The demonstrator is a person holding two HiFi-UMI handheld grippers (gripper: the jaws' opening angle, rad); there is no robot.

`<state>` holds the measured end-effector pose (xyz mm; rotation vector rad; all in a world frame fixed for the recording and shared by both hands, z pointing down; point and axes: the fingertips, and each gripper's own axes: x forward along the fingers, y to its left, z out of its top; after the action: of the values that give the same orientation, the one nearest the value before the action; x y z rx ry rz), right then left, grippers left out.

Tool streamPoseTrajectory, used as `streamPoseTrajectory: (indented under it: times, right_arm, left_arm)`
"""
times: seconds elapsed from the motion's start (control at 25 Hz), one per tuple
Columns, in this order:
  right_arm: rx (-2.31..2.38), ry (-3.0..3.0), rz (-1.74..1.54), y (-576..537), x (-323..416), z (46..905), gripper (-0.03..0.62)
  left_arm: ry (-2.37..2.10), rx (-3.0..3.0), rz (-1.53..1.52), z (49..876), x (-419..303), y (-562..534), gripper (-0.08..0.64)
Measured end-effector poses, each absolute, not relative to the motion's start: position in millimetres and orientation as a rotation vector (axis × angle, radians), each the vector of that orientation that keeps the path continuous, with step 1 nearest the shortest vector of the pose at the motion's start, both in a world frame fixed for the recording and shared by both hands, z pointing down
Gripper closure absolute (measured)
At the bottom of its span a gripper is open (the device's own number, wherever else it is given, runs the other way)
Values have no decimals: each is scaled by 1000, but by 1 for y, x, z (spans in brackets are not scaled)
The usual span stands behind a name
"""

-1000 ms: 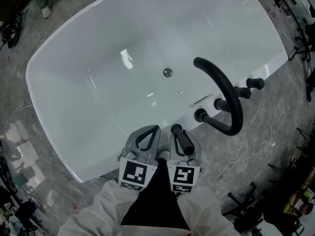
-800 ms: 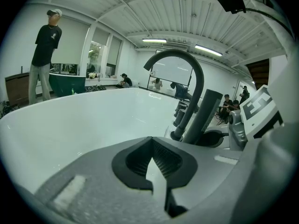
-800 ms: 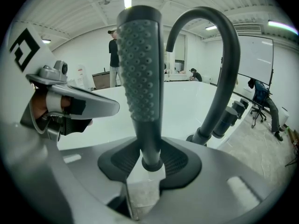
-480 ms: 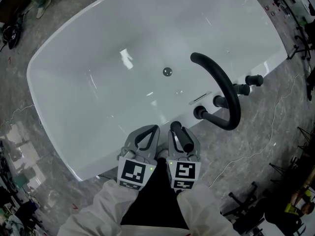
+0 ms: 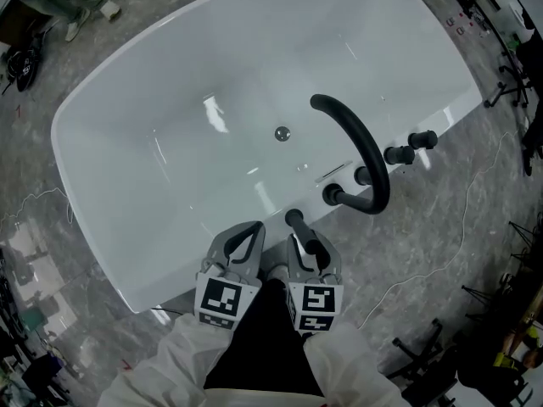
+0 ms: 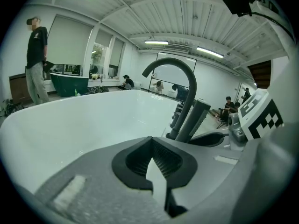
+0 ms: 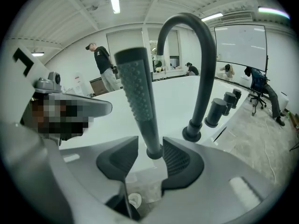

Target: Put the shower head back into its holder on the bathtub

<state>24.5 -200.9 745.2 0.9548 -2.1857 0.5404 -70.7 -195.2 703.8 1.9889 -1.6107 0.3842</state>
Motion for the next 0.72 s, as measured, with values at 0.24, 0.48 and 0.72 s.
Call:
streamPoseTrajectory:
  times: [0.24, 0.48, 0.72]
  right_arm:
    - [986, -2227, 504, -198, 33, 713, 442]
    - [1018, -2253, 485, -195, 55, 681, 482]
    - [1039, -2300, 481, -186, 75, 632, 503]
  left_arm:
    - [-1628, 2031, 404, 678, -63, -191, 560]
    - [-1636, 2039, 437, 662, -43, -180, 560]
    - [-1665, 2043, 454, 625, -35, -165, 560]
